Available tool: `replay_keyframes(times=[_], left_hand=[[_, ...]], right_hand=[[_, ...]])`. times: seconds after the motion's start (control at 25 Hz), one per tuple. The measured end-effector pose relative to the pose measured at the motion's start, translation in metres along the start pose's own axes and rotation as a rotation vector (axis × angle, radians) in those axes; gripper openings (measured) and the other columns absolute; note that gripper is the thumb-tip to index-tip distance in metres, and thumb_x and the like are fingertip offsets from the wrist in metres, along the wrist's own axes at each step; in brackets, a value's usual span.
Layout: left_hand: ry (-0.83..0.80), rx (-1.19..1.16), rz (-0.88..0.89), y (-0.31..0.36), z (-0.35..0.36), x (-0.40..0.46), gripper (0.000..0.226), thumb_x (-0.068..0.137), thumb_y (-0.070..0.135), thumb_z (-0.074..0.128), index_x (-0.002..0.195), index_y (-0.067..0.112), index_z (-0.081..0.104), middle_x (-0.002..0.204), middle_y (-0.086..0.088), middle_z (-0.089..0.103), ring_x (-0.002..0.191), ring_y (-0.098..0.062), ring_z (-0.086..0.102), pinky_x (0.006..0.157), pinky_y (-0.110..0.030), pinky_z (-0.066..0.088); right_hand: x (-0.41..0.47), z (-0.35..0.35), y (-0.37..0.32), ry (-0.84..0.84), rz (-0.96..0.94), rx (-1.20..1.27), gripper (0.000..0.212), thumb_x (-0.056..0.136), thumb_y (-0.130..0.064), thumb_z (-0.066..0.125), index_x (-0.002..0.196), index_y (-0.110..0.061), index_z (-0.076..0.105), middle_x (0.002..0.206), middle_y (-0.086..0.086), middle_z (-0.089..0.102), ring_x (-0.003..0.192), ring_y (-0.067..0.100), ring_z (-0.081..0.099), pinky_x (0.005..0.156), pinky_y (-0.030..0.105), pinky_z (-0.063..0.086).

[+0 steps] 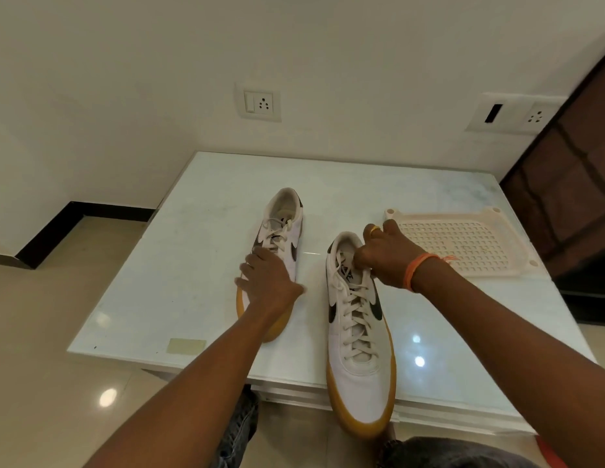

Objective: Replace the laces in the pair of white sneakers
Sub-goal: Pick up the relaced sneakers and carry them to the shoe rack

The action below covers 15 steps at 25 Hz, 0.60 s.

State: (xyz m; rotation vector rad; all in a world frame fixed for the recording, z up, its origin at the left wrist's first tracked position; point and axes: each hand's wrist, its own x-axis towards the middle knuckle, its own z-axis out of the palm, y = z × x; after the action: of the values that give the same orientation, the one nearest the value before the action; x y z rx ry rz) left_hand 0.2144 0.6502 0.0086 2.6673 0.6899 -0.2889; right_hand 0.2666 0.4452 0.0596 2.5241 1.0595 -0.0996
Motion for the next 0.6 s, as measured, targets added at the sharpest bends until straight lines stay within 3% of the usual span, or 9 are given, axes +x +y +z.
replay_keyframes(times=[0.12, 0.32, 0.4, 0.48, 0.6], left_hand=[[-0.001, 0.031, 0.159, -0.013, -0.010, 0.026, 0.106, 0.058, 0.031, 0.088, 0.140, 0.003, 0.027, 0.135, -0.017, 0.042, 0.123, -0.035, 0.045, 0.100, -0.043, 0.040], [-0.331, 0.007, 0.408, -0.048, -0.047, 0.068, 0.095, 0.051, 0.012, 0.083, 0.133, 0.027, 0.037, 0.132, -0.002, 0.048, 0.116, -0.028, 0.048, 0.095, -0.042, 0.046], [-0.430, 0.063, 0.464, -0.046, -0.053, 0.076, 0.096, 0.061, 0.013, 0.075, 0.143, 0.031, 0.028, 0.145, -0.006, 0.041, 0.132, -0.030, 0.036, 0.111, -0.047, 0.033], [-0.445, 0.150, 0.494, -0.037, -0.063, 0.072, 0.104, 0.072, 0.019, 0.072, 0.154, 0.027, 0.008, 0.159, -0.011, 0.017, 0.148, -0.030, 0.007, 0.120, -0.052, 0.001], [-0.439, 0.115, 0.453, -0.031, -0.068, 0.042, 0.137, 0.061, 0.056, 0.078, 0.149, 0.028, -0.024, 0.161, -0.010, -0.015, 0.148, -0.032, -0.014, 0.115, -0.061, -0.006]], right_hand=[[0.006, -0.003, 0.008, -0.025, -0.029, 0.039, 0.027, 0.089, -0.023, 0.063, 0.114, -0.032, 0.066, 0.104, 0.000, 0.068, 0.107, 0.024, 0.048, 0.085, 0.038, 0.029], [0.002, 0.006, -0.006, 0.007, 0.118, 0.136, 0.022, 0.091, -0.032, 0.059, 0.113, -0.033, 0.064, 0.102, 0.002, 0.067, 0.106, 0.028, 0.053, 0.089, 0.040, 0.031], [-0.004, 0.011, -0.028, 0.145, 0.148, 0.177, 0.021, 0.085, -0.034, 0.067, 0.105, -0.026, 0.066, 0.093, 0.008, 0.069, 0.094, 0.031, 0.061, 0.085, 0.041, 0.036], [-0.009, 0.015, -0.056, 0.249, 0.171, 0.269, 0.027, 0.072, -0.029, 0.079, 0.091, -0.018, 0.065, 0.078, 0.012, 0.069, 0.072, 0.034, 0.065, 0.073, 0.042, 0.043], [-0.009, 0.013, -0.060, 0.288, 0.118, 0.466, 0.045, 0.071, -0.039, 0.078, 0.105, -0.015, 0.060, 0.103, 0.011, 0.064, 0.085, 0.032, 0.060, 0.073, 0.041, 0.045]])
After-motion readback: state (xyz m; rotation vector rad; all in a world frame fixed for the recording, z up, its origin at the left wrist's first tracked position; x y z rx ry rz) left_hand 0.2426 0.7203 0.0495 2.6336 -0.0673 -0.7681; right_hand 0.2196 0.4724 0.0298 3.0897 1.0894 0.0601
